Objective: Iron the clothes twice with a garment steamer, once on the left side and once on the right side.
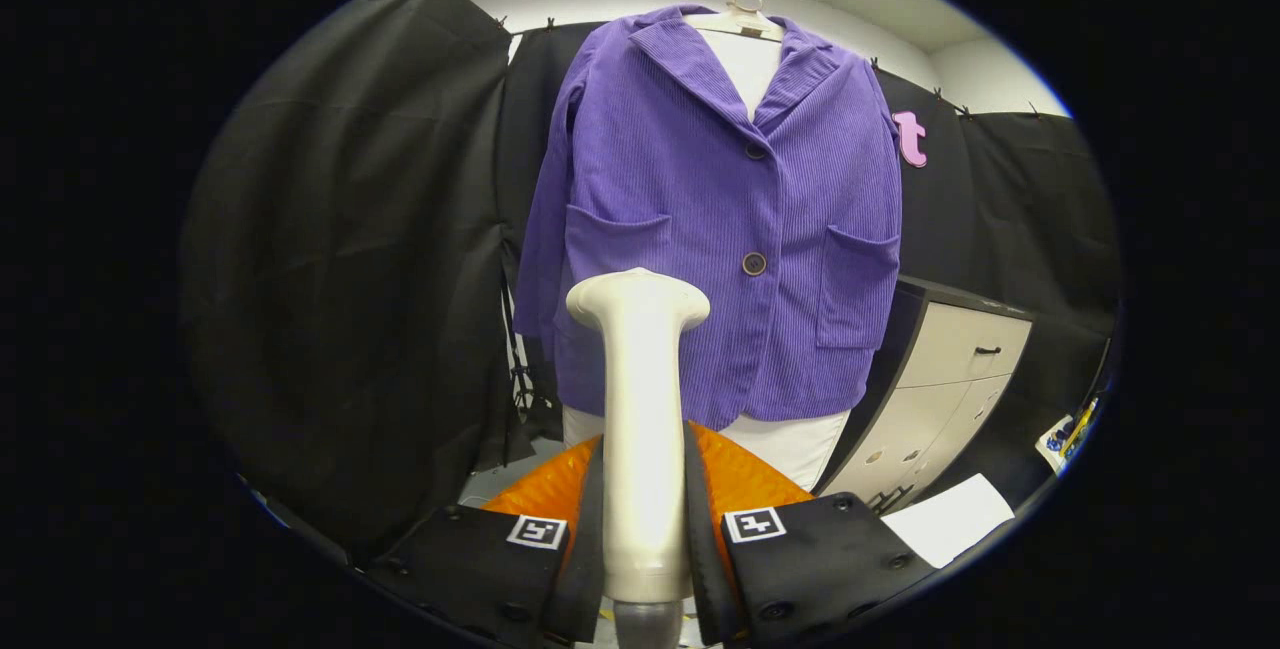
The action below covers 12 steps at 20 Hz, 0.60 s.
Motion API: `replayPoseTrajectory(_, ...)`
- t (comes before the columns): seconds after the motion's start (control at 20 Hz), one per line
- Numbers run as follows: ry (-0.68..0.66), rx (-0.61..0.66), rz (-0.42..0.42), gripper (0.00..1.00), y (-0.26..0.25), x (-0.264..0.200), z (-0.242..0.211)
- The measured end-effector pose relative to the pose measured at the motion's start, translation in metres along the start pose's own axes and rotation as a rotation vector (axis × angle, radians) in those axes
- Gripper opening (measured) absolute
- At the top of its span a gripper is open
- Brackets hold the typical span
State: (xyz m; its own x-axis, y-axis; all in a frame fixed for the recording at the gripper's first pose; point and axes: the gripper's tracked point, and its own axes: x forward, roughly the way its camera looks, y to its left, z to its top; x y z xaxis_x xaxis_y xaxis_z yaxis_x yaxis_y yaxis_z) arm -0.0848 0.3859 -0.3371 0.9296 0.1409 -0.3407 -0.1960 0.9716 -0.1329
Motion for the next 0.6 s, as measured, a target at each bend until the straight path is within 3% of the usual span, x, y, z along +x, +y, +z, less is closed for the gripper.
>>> replayPoseTrajectory(0.6, -0.119, 0.014, 0.032, 0.44, -0.015, -0.042, 0.078)
